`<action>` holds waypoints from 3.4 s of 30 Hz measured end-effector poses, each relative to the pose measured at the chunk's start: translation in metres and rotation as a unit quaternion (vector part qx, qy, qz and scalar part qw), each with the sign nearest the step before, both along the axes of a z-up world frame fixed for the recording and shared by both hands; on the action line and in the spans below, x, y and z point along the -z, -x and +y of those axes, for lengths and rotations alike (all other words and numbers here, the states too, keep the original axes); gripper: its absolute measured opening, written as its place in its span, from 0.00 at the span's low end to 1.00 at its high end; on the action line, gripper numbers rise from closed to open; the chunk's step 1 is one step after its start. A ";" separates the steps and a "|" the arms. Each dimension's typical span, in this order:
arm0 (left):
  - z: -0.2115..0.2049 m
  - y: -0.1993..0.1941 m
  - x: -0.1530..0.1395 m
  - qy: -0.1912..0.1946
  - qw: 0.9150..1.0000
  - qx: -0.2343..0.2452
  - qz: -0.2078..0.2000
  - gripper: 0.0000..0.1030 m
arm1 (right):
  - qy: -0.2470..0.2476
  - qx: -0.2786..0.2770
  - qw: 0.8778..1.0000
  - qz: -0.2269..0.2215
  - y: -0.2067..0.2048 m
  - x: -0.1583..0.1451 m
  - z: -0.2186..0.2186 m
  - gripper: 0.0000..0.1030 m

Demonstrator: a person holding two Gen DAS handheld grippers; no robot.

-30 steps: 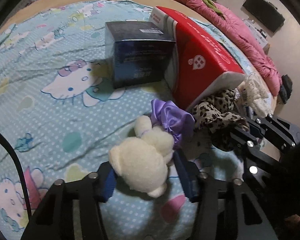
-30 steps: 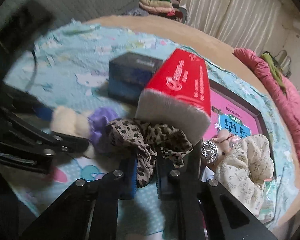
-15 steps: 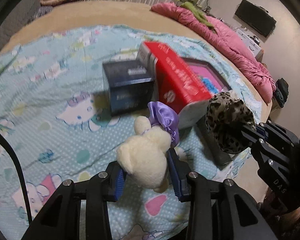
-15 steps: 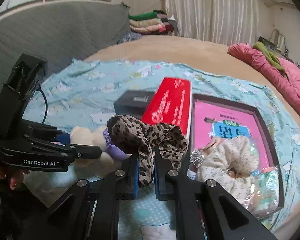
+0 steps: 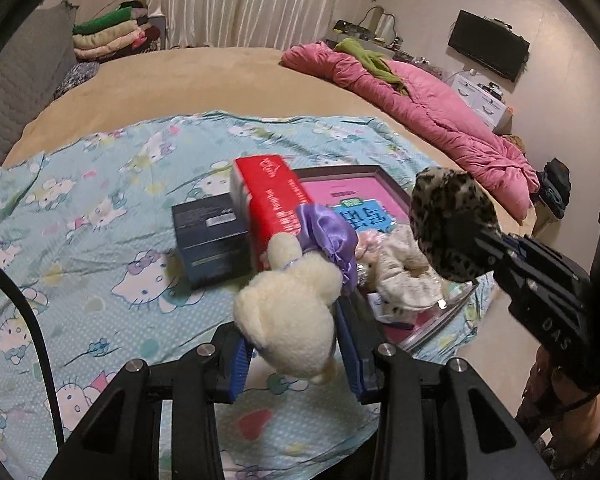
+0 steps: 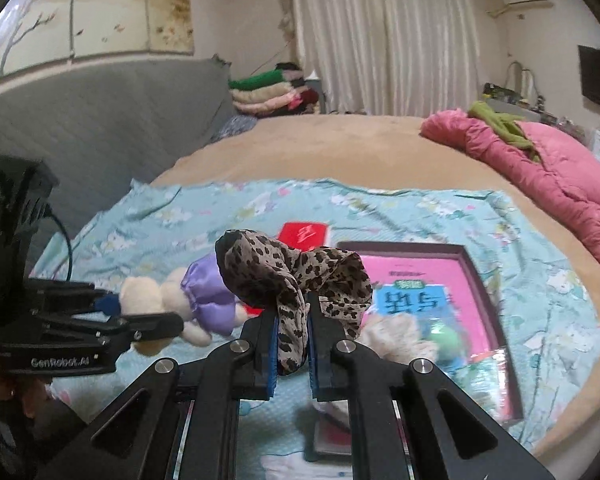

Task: Organize soft objects
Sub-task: 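Lift the bunny and leopard scrunchie and carry them over the tray, then lower the bunny and leopard scrunchie into the tray and open both tools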

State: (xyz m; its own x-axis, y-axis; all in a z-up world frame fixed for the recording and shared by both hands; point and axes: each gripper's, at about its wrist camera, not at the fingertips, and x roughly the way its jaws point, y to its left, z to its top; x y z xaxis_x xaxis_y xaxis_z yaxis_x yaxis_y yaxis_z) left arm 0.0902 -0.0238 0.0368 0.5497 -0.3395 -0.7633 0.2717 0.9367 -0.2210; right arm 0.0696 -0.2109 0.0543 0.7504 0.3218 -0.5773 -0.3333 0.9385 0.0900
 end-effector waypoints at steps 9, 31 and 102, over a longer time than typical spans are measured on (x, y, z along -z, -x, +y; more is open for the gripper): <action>-0.038 0.002 -0.014 0.006 1.000 0.024 -0.010 0.38 | -0.025 0.054 0.998 -0.023 0.004 -0.017 -0.055 0.11; -0.155 -0.039 0.015 -0.001 0.996 0.085 0.022 0.38 | -0.080 0.157 0.984 -0.016 0.000 0.002 -0.157 0.11; -0.124 -0.020 0.010 -0.044 0.998 0.041 -0.005 0.76 | -0.092 0.168 0.980 0.047 0.022 0.005 -0.133 0.77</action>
State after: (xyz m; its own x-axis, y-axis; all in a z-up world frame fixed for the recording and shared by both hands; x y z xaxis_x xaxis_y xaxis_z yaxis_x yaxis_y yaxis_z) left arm 0.1105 -0.1483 0.0270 0.5301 -0.3160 -0.7869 0.3503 0.9267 -0.1361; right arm 0.0480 -0.3440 0.0495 0.7779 0.1715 -0.6045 0.0098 0.9586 0.2845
